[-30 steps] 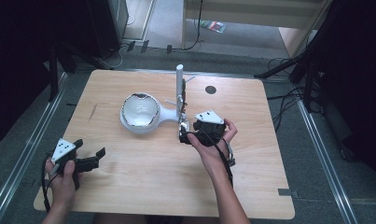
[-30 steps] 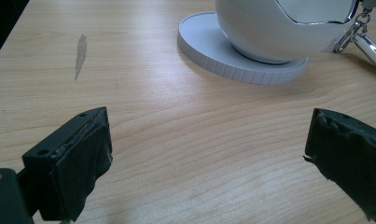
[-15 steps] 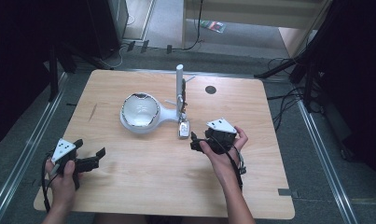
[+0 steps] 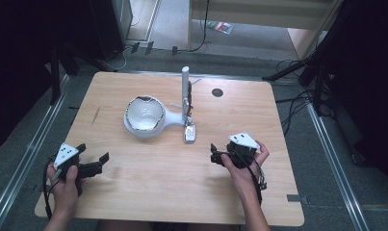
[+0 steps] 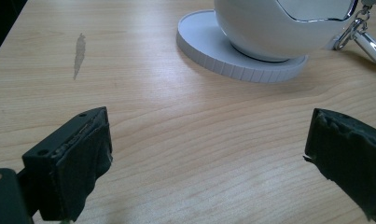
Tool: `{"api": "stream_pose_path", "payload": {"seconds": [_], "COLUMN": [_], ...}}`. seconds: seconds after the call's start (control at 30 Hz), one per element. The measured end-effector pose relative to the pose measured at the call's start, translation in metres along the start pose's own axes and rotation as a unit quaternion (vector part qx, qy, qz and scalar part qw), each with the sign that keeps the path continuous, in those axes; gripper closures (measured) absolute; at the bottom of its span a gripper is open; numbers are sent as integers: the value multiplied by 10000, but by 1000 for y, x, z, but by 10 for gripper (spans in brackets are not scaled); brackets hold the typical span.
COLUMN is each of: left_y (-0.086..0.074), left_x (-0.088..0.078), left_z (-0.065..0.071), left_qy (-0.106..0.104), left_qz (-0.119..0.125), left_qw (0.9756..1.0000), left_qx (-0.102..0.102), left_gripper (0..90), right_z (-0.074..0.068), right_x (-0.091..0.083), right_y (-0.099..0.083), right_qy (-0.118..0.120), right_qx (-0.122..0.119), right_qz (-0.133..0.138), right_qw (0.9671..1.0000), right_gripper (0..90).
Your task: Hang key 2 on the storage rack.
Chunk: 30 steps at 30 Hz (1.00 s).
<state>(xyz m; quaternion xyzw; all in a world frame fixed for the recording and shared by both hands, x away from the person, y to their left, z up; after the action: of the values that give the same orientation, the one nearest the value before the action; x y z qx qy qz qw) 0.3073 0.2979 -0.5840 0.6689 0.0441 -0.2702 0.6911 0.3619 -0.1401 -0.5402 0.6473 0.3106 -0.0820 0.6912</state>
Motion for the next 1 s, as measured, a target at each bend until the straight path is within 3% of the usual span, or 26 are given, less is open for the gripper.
{"api": "stream_pose_path", "payload": {"seconds": [0.2,0.57,0.73,0.8,1.0], "left_y": [0,0,0,0,0], "left_x": [0,0,0,1,1], "left_z": [0,0,1,1,1], "left_qy": [-6,-8,-10,-4,-4], "left_qz": [-10,-25,-30,-28,-51], "left_qw": [10000,10000,10000,10000,10000], "left_qx": [12,32,37,47,67], "left_gripper": [12,12,12,12,12], "right_z": [19,46,59,69,82], "right_x": [-4,-13,-15,-17,-21], "right_y": [-15,-32,-40,-46,-54], "right_qy": [-100,-318,-312,-349,-451], "right_qx": [181,276,232,362,408], "right_qz": [-7,-3,18,38,16], "right_qw": [9998,9991,9992,9987,9981], "right_gripper": [0,0,0,0,0]}}
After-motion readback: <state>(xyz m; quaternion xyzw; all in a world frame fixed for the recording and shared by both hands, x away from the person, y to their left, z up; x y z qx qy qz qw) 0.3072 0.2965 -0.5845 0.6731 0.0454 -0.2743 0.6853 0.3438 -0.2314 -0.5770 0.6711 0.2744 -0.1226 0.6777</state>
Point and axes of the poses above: each handheld gripper's, and its own axes: x roughly forward along the jaws, y roughly out of its top, z roughly to its right, the point moved 8 cm from there along x, roughly forward along the jaws, and after that the axes turned 2 degrees about x, right-handed, at the moved point
